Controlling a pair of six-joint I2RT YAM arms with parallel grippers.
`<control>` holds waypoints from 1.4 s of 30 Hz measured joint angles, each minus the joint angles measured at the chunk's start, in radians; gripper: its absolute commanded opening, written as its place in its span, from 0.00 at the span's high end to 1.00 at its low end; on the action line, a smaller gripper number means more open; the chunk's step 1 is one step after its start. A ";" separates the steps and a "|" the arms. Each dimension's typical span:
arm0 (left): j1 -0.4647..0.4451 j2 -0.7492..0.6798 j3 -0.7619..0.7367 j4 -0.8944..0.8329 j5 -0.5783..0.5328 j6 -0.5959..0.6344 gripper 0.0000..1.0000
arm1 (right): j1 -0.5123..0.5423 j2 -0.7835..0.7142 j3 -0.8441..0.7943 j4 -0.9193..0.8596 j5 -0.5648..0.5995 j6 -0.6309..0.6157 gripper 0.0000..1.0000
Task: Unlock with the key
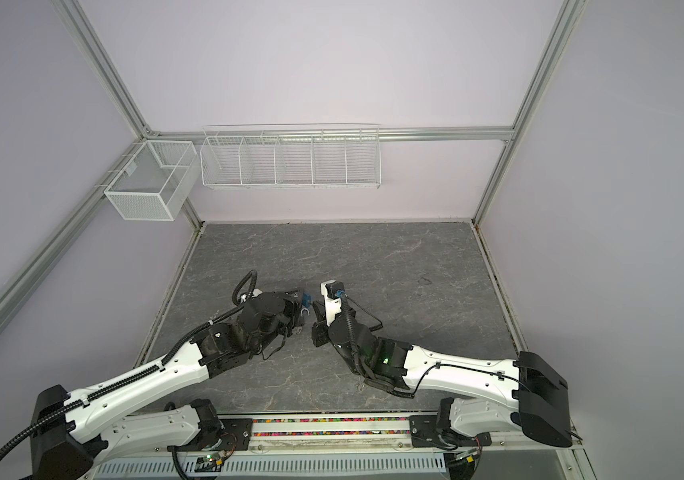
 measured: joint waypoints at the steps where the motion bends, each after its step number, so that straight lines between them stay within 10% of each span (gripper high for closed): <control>1: 0.000 0.000 0.000 0.001 -0.001 -0.005 1.00 | 0.000 0.003 0.000 0.006 0.000 -0.004 0.93; 42: -0.002 -0.024 0.018 -0.005 -0.037 -0.026 1.00 | 0.033 -0.012 -0.011 0.009 0.052 -0.080 0.94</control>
